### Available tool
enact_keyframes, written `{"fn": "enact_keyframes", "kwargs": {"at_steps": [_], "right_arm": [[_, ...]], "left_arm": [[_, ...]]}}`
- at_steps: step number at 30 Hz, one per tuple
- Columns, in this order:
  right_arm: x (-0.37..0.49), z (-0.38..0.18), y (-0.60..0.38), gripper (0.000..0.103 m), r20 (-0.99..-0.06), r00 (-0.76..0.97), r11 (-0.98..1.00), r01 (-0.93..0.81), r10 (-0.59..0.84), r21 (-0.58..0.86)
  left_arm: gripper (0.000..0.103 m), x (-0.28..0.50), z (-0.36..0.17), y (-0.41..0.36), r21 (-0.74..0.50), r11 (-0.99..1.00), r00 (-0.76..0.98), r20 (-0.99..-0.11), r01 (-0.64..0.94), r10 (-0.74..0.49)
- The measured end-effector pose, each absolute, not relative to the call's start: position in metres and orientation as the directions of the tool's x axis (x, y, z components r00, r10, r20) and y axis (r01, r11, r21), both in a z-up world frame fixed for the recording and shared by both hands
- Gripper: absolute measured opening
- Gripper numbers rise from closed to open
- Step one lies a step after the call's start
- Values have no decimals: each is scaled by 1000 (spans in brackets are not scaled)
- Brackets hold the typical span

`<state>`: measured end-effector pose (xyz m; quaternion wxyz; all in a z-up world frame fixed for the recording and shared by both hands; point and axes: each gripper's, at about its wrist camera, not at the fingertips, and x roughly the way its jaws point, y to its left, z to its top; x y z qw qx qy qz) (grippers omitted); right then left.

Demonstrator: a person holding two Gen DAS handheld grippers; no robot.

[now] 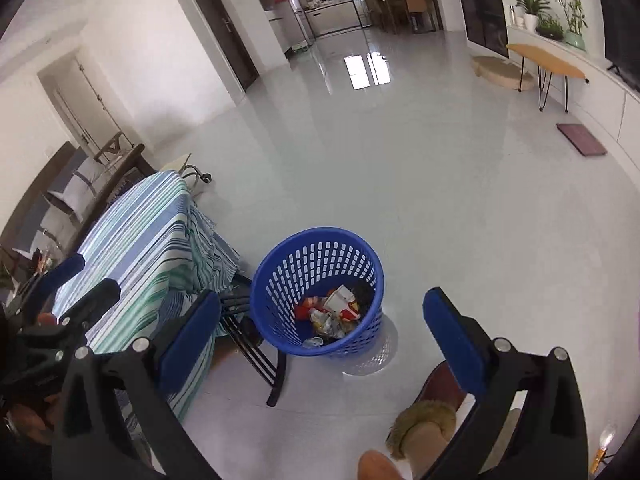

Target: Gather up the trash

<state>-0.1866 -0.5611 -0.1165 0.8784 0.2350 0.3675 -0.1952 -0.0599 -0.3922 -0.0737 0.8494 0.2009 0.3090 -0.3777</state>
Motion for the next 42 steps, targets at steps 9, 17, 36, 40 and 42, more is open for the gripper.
{"fn": "enact_keyframes", "kwargs": {"at_steps": [9, 17, 36, 40, 42], "right_arm": [[-193, -98, -510, 98, -765, 580, 838, 537, -280, 100], [-200, -94, -499, 98, -795, 549, 839, 535, -257, 99], [-199, -86, -483, 98, -796, 551, 850, 519, -249, 94], [-198, -86, -482, 98, -797, 550, 851, 517, -249, 92], [-198, -86, -482, 98, -798, 550, 851, 517, -248, 91]], "left_arm": [[98, -58, -76, -385, 11, 628, 390, -792, 778, -469], [98, -59, -76, -381, 19, 639, 389, -808, 769, -444], [98, -59, -75, -380, 33, 658, 402, -814, 753, -419], [98, -58, -76, -379, 33, 662, 404, -814, 749, -417], [98, -57, -76, -378, 33, 663, 405, -814, 748, -416]]}}
